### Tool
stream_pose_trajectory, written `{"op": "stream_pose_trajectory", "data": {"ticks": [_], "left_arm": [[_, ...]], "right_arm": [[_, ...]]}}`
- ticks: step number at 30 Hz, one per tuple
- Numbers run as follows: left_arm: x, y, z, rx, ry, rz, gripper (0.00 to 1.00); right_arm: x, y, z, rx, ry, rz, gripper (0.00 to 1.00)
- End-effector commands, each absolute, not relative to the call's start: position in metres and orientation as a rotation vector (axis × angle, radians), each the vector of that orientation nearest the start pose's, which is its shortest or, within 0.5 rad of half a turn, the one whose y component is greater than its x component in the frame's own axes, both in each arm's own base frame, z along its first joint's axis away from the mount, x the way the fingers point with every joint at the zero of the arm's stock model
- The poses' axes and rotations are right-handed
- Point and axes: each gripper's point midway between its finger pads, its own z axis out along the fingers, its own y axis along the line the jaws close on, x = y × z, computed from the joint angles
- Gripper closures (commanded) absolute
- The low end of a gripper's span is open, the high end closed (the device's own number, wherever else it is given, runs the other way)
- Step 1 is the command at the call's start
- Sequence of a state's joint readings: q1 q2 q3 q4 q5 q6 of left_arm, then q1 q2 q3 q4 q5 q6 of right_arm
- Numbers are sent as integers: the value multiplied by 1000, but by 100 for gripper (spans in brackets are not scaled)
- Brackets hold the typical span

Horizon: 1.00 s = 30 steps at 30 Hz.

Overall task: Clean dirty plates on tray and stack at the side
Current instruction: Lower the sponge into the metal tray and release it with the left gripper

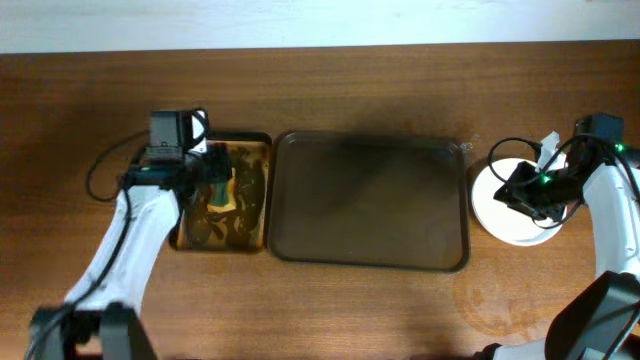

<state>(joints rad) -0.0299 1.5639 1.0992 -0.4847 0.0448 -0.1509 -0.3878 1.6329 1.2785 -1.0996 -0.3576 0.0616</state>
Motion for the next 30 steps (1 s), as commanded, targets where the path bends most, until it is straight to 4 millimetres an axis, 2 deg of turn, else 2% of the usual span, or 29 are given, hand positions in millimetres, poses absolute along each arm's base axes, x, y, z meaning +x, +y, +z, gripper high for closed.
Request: {"op": "stream_pose_trajectory", "data": {"ticks": [1,4,6,8,11,14,17,18,20,21,25,26,30], "left_arm": [[394,-20,136,-130,2525,-128,37],[396,-20,125,-124,2547,-124,40],[405,-20,96,-128,2589,-122,46],[408,-20,78,-131,2623,-120,51],[408,-21,31,-138,2719,-116,77],[403,-20,0,-145,2788,-106,78],[399,-19,-21,-149,2831,-95,78],[398,-19,-23,-149,2837,-96,69],[402,-24,-15,-142,2829,-134,49],[406,-28,-5,-134,2815,-169,45],[426,-33,59,-60,2685,-197,43],[426,-34,69,-57,2664,-199,42],[408,-33,117,-52,2614,-197,39]], "right_arm": [[316,-60,129,519,2832,477,68],[317,-56,135,484,2822,471,67],[320,-46,135,432,2832,469,67],[322,-40,135,403,2833,466,67],[324,-33,135,369,2838,469,67],[323,-33,135,369,2839,470,67],[323,-33,135,370,2842,471,67],[322,-32,134,371,2845,472,67],[322,-32,134,371,2846,472,67],[322,-32,134,371,2845,471,67],[322,-32,134,371,2845,471,67],[322,-32,134,371,2845,471,67],[321,-31,134,326,2850,469,67]]}}
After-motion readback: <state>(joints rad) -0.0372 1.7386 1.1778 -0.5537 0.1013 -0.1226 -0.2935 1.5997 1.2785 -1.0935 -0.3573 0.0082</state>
